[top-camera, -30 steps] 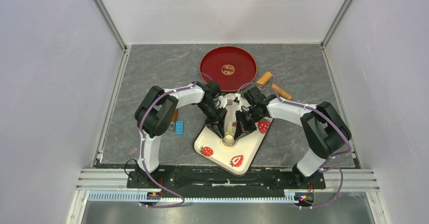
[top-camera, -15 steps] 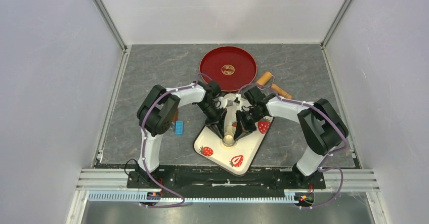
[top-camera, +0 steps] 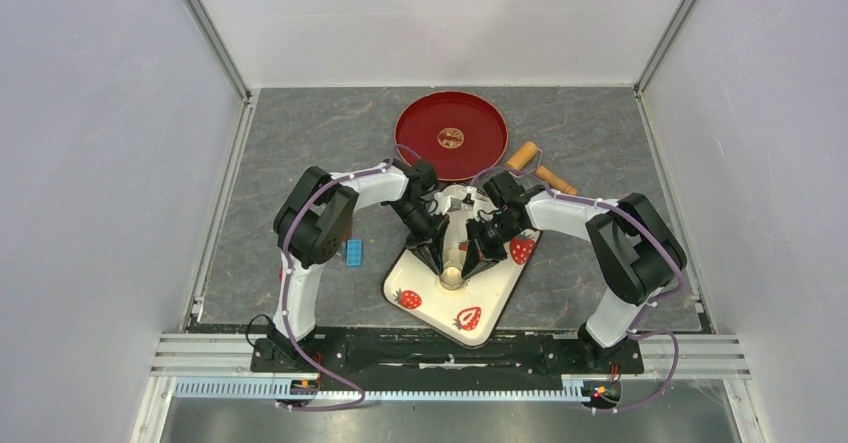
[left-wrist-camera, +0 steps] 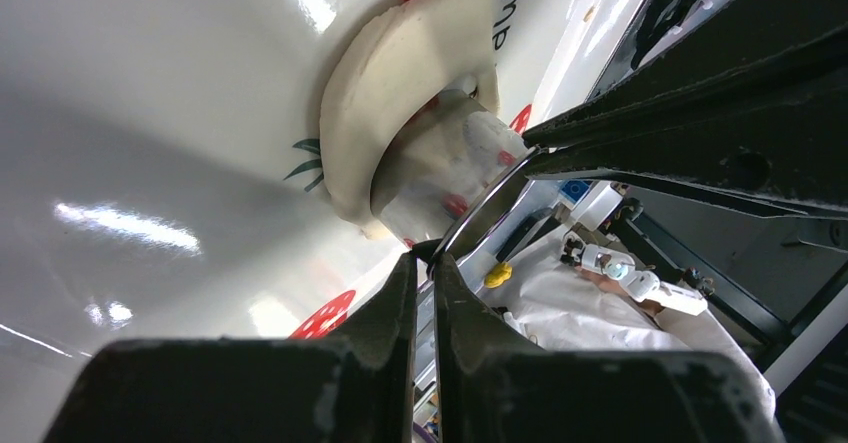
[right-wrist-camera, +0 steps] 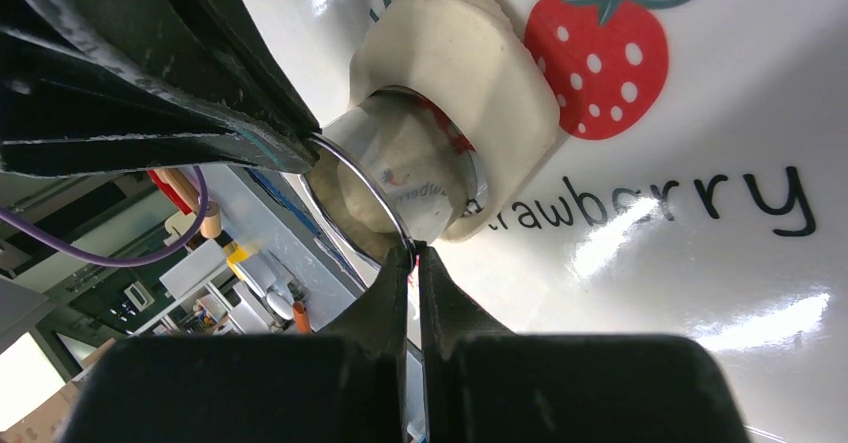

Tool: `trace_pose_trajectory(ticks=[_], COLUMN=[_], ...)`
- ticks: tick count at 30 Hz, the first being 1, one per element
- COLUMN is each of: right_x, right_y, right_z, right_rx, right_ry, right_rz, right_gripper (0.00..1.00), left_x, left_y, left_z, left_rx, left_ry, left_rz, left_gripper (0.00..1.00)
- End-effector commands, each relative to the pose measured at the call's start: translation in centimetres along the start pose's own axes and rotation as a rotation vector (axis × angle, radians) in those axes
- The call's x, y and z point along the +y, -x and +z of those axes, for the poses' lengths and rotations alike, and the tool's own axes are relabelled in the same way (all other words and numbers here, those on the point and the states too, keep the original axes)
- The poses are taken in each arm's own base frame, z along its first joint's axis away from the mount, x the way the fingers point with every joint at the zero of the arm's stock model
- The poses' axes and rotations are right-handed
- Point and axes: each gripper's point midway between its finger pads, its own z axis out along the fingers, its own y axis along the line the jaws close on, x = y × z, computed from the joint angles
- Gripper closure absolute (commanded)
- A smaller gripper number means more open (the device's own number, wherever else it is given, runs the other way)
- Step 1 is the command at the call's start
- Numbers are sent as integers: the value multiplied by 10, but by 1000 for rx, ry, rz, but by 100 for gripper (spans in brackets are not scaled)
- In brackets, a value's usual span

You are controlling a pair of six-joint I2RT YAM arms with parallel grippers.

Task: Roll out the dumpling wrappers from the dough

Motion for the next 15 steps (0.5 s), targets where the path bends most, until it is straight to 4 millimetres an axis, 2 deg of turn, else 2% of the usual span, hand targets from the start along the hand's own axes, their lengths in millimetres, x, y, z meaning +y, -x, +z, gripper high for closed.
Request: trace_pose_trajectory(ticks=[1, 4, 9, 12, 15], right_x=[-97, -92, -60, -42, -30], right_y=[-73, -65, -27, -5, 6], right_z=[8, 7, -3, -12, -18], right_rx=[218, 193, 79, 18, -4], right_ry=[-391, -381, -318, -298, -284], right_rz=[41, 24, -31, -51, -57], right_gripper=[100, 100, 97, 92, 90], left_x=[51, 48, 35, 26, 17], left_y=[-11, -7, 6, 14, 20], left_z=[17, 13, 0, -10, -17], left_rx=[66, 49, -17, -61, -91], left_ry=[196, 203, 211, 221, 215], left_rz=[34, 49, 92, 114, 131], left_gripper=[89, 89, 87, 81, 77])
